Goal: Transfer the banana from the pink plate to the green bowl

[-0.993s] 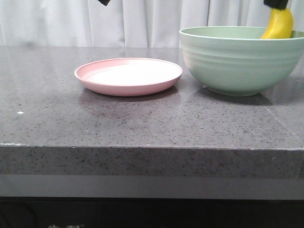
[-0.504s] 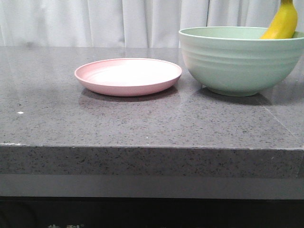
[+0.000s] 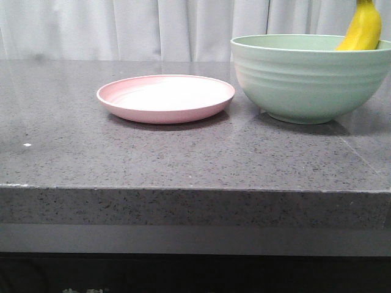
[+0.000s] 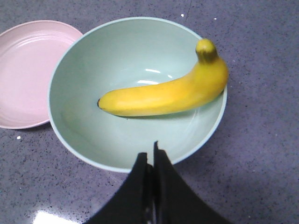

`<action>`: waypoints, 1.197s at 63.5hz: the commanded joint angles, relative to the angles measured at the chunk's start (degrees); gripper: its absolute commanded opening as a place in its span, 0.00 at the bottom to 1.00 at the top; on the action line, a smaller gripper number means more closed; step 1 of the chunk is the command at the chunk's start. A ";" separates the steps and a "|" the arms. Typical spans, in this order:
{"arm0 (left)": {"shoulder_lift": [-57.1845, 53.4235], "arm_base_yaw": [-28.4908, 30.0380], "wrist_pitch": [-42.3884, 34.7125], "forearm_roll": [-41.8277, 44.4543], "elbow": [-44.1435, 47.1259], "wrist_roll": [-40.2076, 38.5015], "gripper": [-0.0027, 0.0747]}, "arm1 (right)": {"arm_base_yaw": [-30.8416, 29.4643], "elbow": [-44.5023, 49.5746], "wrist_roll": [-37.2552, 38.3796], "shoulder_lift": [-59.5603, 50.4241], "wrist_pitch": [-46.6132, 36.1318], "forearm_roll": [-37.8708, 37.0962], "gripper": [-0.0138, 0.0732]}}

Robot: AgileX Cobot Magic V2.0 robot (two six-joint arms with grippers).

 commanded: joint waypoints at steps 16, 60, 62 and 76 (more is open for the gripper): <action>-23.59 0.23 -16.68 0.10 22.37 -0.62 0.01 | -0.35 28.04 -0.05 -29.84 -22.94 -0.16 0.08; -49.67 0.23 -19.73 -2.55 39.07 -0.62 0.01 | -0.35 42.67 -0.05 -53.28 -25.16 -0.18 0.08; -49.67 0.23 -19.73 -2.55 39.07 -0.62 0.01 | -0.35 42.67 -0.05 -53.28 -25.16 -0.18 0.08; -49.67 0.23 -19.73 -2.55 39.07 -0.62 0.01 | -0.35 42.67 -0.05 -53.28 -25.16 -0.18 0.08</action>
